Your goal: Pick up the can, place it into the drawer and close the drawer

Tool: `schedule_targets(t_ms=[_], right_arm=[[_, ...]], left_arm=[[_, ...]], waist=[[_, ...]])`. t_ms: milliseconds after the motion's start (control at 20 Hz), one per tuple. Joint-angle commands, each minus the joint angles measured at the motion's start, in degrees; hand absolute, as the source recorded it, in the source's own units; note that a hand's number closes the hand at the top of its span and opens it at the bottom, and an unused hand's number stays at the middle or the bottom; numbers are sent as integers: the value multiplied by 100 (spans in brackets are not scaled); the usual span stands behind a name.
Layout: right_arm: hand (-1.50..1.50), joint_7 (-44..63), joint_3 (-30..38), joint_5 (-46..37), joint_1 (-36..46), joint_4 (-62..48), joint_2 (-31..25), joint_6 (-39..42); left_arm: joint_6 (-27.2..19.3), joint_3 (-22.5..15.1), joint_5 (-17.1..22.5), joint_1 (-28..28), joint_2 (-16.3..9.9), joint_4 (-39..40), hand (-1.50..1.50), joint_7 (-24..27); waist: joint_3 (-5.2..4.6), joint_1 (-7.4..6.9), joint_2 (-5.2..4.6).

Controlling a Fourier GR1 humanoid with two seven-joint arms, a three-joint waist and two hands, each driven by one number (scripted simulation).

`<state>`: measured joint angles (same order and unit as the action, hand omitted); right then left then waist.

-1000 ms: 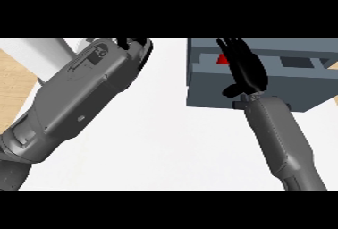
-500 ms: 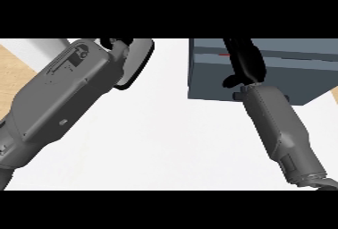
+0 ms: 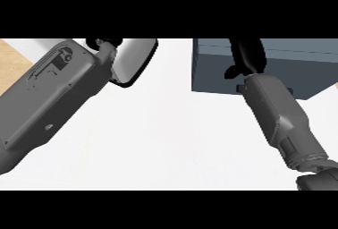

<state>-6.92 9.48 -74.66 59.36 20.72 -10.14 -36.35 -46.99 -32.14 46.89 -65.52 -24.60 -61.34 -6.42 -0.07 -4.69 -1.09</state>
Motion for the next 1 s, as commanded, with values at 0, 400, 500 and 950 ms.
schedule_targets(t_ms=[0, 400, 500, 950], right_arm=[[-150, 125, 114, -55, 392, -430, -106, -258], [-150, 243, 231, -67, 904, -734, -434, -139], [-150, 303, 252, -57, 1144, -819, -399, 44], [-150, -1164, 1775, 1732, 1176, -839, 42, 956]], left_arm=[[55, 48, -59, 280, -27, -250, -150, 97], [55, 80, -97, 272, -311, -490, -150, -287], [-120, 27, -184, 114, -5, -371, -150, -215], [-65, 37, -170, 365, -168, -788, -150, -317]], waist=[[16, -84, -65], [18, -176, -72], [22, -146, -124], [52, -193, -97]])
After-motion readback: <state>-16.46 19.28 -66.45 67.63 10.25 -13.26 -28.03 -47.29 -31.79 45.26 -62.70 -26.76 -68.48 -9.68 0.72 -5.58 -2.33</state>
